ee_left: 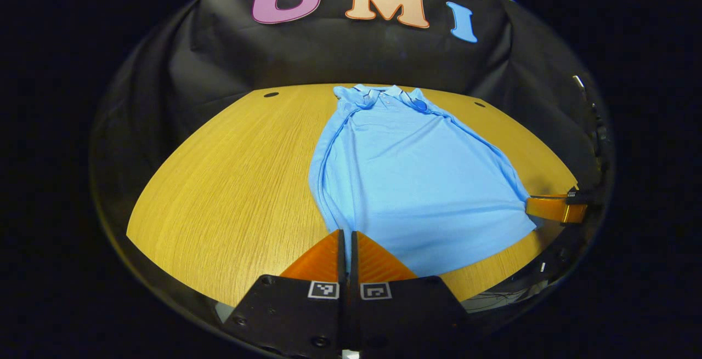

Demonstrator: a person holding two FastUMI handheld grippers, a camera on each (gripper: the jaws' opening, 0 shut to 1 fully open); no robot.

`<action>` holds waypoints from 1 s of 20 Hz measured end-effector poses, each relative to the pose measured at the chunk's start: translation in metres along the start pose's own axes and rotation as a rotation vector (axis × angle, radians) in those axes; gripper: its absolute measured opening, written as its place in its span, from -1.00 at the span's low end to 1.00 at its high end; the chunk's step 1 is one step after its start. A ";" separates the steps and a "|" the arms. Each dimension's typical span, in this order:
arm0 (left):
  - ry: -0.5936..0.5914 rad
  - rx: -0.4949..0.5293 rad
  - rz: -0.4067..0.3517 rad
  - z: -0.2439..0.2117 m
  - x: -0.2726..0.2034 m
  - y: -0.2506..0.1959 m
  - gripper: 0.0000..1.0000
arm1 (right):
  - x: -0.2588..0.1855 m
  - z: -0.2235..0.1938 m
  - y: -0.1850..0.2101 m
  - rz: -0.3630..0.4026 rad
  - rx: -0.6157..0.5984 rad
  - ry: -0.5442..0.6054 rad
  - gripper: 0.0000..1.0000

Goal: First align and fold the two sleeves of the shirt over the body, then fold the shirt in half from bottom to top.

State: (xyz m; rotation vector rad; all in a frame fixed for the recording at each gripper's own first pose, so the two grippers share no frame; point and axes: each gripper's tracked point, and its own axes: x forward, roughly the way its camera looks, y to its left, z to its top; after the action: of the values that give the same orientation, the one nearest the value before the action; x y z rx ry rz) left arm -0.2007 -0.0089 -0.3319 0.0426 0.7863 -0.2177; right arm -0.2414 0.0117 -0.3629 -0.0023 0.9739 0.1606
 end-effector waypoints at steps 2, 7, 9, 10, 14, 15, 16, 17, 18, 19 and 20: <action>0.051 -0.030 -0.012 0.002 0.000 0.000 -1.00 | 0.000 0.001 -0.003 -0.002 0.005 0.012 -0.95; 0.051 -0.063 -0.029 0.026 -0.007 0.002 -1.00 | -0.011 0.037 -0.001 0.021 -0.024 -0.039 -0.94; 0.044 -0.055 -0.031 0.039 -0.007 0.003 -1.00 | -0.013 0.057 0.001 0.028 -0.022 -0.063 -0.94; 0.048 -0.049 -0.023 0.044 -0.006 0.006 -1.00 | -0.014 0.067 0.004 0.034 -0.017 -0.076 -0.94; 0.020 -0.080 -0.025 0.083 0.001 0.009 -1.00 | -0.013 0.110 0.011 0.051 -0.008 -0.121 -0.95; 0.013 -0.088 -0.023 0.093 0.004 0.011 -1.00 | -0.011 0.120 0.012 0.056 0.004 -0.135 -0.95; -0.005 -0.091 -0.022 0.105 0.005 0.014 -1.00 | -0.010 0.131 0.015 0.061 0.013 -0.150 -0.95; -0.021 -0.090 -0.024 0.117 0.007 0.014 -1.00 | -0.008 0.141 0.015 0.063 0.016 -0.161 -0.95; -0.032 -0.087 -0.022 0.127 0.008 0.017 -1.00 | -0.007 0.150 0.015 0.062 0.020 -0.171 -0.95; -0.041 -0.086 -0.025 0.136 0.010 0.017 -1.00 | -0.006 0.158 0.015 0.063 0.027 -0.181 -0.95; -0.053 -0.089 -0.028 0.145 0.012 0.017 -1.00 | -0.004 0.168 0.016 0.067 0.033 -0.194 -0.95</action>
State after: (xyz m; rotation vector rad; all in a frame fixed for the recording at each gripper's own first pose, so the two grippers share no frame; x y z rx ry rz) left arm -0.0872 -0.0114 -0.2388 -0.0582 0.7434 -0.2088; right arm -0.1077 0.0398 -0.2639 0.0753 0.7835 0.2024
